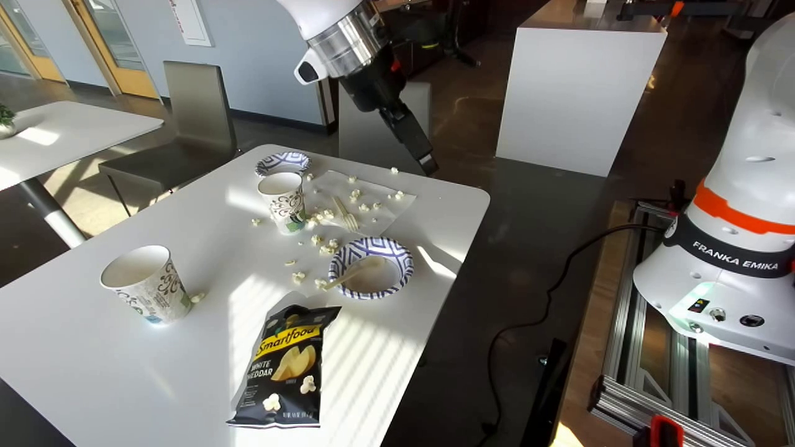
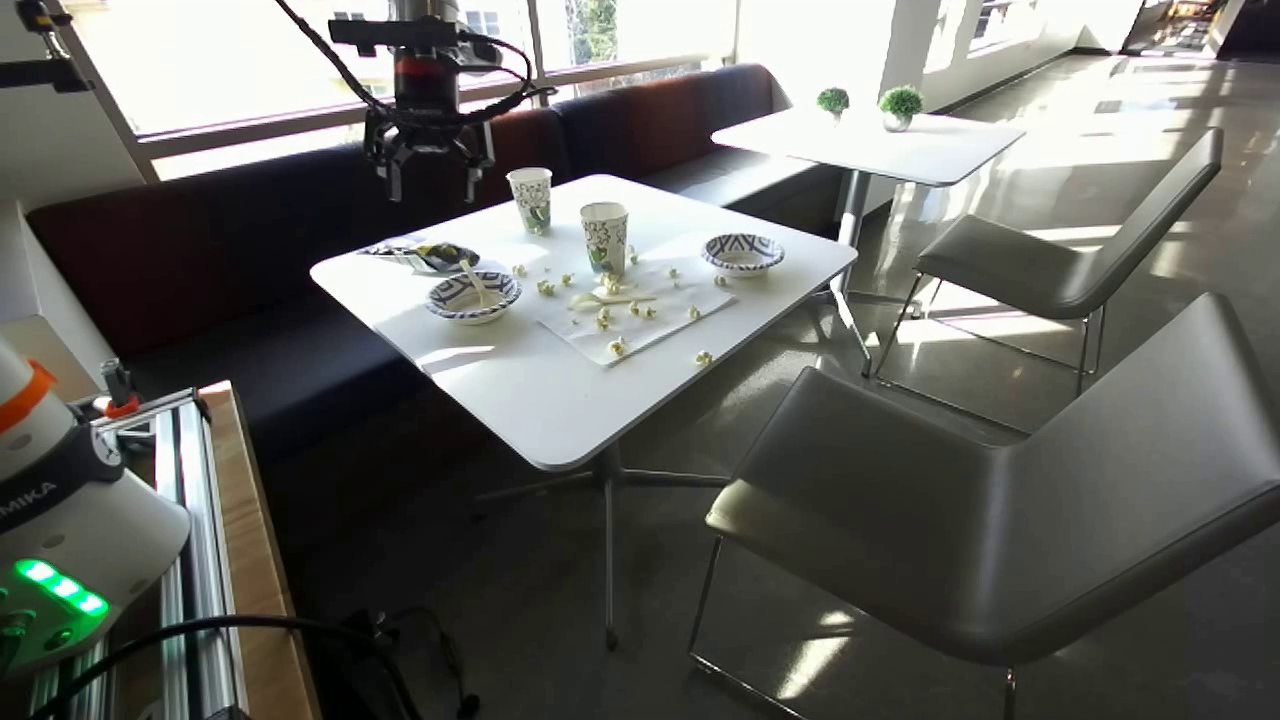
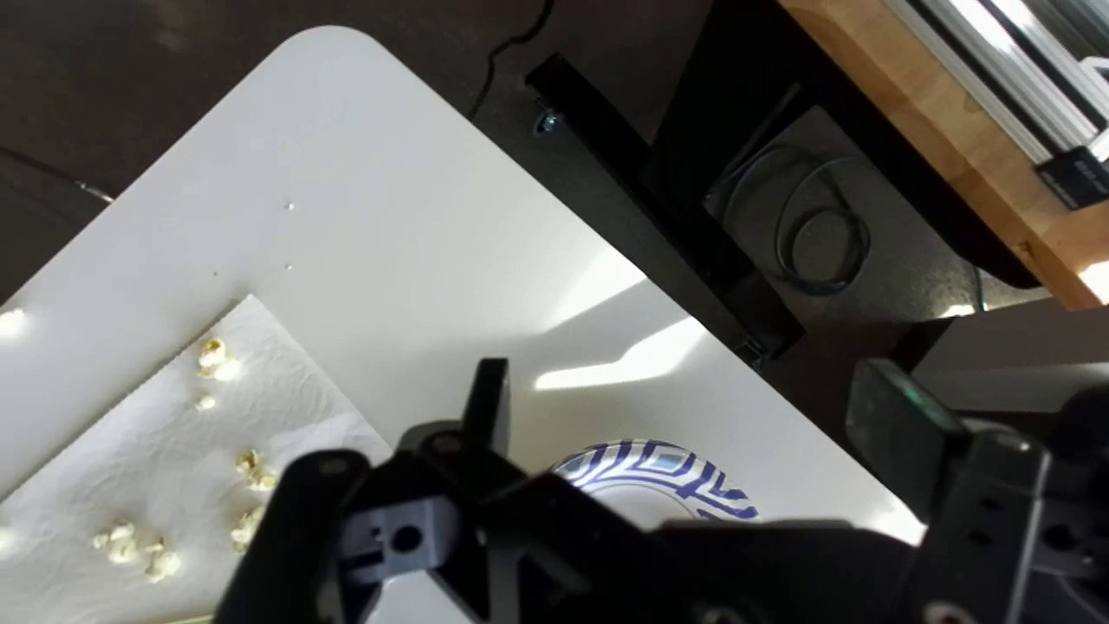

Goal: Use the spoon to place one white item inside the cup

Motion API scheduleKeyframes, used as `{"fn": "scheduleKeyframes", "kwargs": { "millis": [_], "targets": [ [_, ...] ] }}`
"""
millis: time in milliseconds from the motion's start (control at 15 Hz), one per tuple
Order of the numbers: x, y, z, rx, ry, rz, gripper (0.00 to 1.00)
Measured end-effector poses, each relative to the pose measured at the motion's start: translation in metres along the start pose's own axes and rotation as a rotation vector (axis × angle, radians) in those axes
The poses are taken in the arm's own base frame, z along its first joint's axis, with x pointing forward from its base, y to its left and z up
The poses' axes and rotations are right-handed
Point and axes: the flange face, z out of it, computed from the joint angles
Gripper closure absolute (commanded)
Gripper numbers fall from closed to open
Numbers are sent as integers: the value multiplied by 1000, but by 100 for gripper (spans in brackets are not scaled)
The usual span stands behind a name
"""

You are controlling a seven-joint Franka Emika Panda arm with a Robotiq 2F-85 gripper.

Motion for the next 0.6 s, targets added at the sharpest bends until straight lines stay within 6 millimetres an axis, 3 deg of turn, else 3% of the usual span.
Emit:
{"fn": "scheduleKeyframes", "kwargs": {
  "millis": [333,600],
  "targets": [
    [29,-32,3,-141,87,-181,0],
    [30,-32,5,-143,93,-209,0]
  ]
}}
